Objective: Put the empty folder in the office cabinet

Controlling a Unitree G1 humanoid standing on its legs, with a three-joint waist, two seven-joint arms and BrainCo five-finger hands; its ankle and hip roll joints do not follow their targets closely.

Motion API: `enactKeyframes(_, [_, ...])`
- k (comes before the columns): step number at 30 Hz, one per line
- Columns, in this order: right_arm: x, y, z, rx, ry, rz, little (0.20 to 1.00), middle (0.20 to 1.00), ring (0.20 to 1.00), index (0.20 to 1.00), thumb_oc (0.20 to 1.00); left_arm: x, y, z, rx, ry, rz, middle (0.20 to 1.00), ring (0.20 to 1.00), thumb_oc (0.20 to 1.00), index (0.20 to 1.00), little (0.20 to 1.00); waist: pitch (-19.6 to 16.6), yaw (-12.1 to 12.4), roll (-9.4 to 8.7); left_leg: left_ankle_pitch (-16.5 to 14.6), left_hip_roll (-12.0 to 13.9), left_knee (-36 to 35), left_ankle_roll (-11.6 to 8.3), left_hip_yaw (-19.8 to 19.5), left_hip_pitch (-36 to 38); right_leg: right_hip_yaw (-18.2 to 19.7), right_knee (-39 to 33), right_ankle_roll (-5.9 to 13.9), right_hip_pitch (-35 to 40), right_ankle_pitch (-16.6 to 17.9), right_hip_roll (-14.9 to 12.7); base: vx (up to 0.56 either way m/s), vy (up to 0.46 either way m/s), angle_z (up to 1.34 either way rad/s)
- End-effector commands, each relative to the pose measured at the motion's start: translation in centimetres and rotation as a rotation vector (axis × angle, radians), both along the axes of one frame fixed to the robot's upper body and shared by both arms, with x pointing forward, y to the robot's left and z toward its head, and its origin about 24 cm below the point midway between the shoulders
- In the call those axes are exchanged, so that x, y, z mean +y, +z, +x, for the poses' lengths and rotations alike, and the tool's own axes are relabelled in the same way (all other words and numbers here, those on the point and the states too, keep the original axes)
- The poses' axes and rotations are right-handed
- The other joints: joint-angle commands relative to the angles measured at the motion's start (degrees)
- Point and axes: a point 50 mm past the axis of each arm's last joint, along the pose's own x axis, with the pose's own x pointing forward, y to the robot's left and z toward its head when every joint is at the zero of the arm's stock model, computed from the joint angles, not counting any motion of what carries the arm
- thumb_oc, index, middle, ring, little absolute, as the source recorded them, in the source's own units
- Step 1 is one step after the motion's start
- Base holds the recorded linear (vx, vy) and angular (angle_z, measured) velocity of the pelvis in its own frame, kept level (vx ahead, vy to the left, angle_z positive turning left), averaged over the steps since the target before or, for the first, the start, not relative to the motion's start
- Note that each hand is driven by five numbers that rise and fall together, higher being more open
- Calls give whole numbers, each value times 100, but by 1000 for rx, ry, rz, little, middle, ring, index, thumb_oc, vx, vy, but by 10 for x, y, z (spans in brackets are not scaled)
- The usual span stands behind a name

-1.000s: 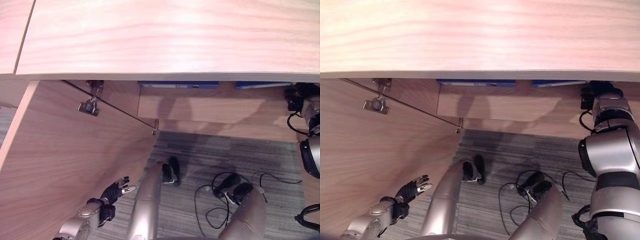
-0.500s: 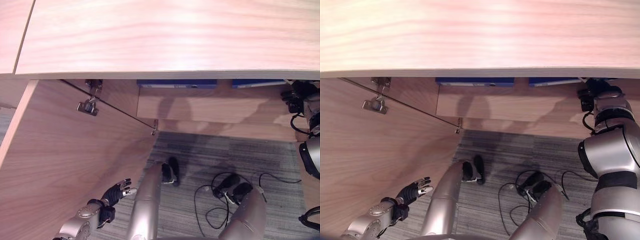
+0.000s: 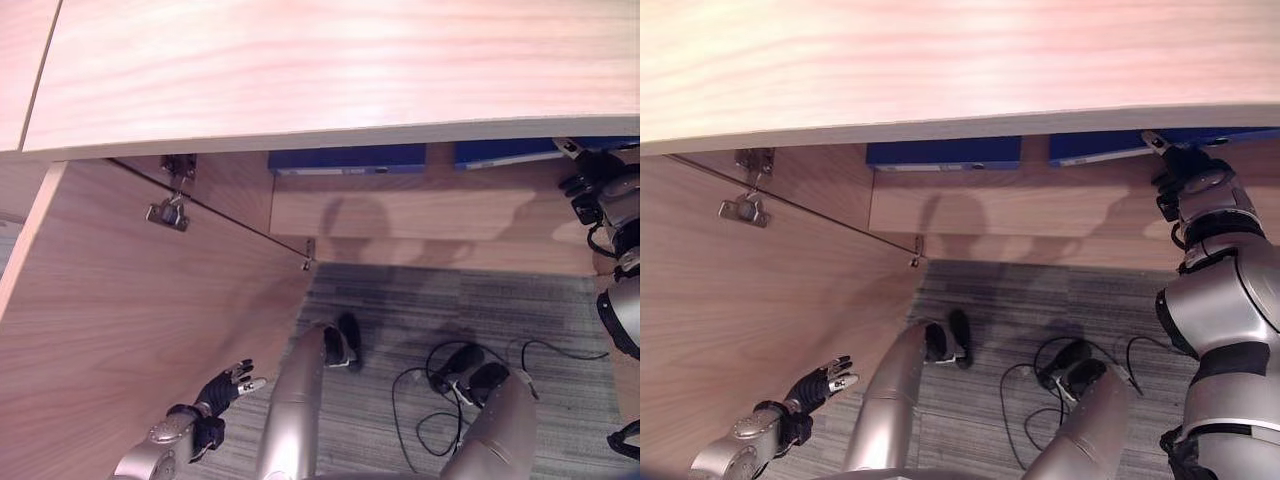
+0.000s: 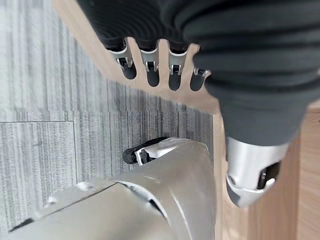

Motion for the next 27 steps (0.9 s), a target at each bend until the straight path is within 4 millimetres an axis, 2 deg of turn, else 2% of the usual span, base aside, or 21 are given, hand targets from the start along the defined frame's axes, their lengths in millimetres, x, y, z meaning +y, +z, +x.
enactKeyframes(1, [47, 66, 22, -95, 257, -226, 1000, 1000, 1000, 1000, 1000, 12, 12, 3, -50, 5, 23, 1000, 1000, 1000, 1000, 1000, 156, 325, -141, -256, 260, -268, -184, -401, 50, -61, -1093, 342, 261, 626, -154, 0, 0, 0])
enactKeyframes(4, [52, 56, 23, 14, 312, -284, 1000, 1000, 1000, 1000, 1000, 14, 15, 3, -51, -16, 28, 1000, 1000, 1000, 1000, 1000, 147, 286, -167, -180, 261, -422, -213, -380, 125, -131, -1245, 373, 346, 707, -134, 0, 0, 0])
enactKeyframes(11, [89, 40, 23, 238, 576, -473, 1000, 1000, 1000, 1000, 1000, 19, 22, 3, -70, -68, 42, 1000, 1000, 1000, 1000, 1000, 222, 163, -247, 97, 244, -1045, -381, -257, 490, -397, -1822, 531, 729, 983, -46, -13, -4, -1])
enactKeyframes(19, [98, 34, 16, 311, 675, -438, 1000, 1000, 1000, 1000, 1000, 21, 22, 6, -74, -81, 43, 1000, 1000, 1000, 1000, 1000, 247, 49, -280, 384, 262, -1787, -467, -204, 1003, -612, -2391, 730, 1107, 1340, 57, -4, -1, -1])
enactKeyframes(27, [106, 32, 16, 329, 710, -433, 1000, 1000, 1000, 1000, 1000, 18, 23, 12, -85, -94, 41, 1000, 1000, 1000, 1000, 1000, 370, 8, -254, 633, 250, -2353, -553, -138, 1432, -782, -2828, 836, 1455, 1569, 133, -5, -18, -7])
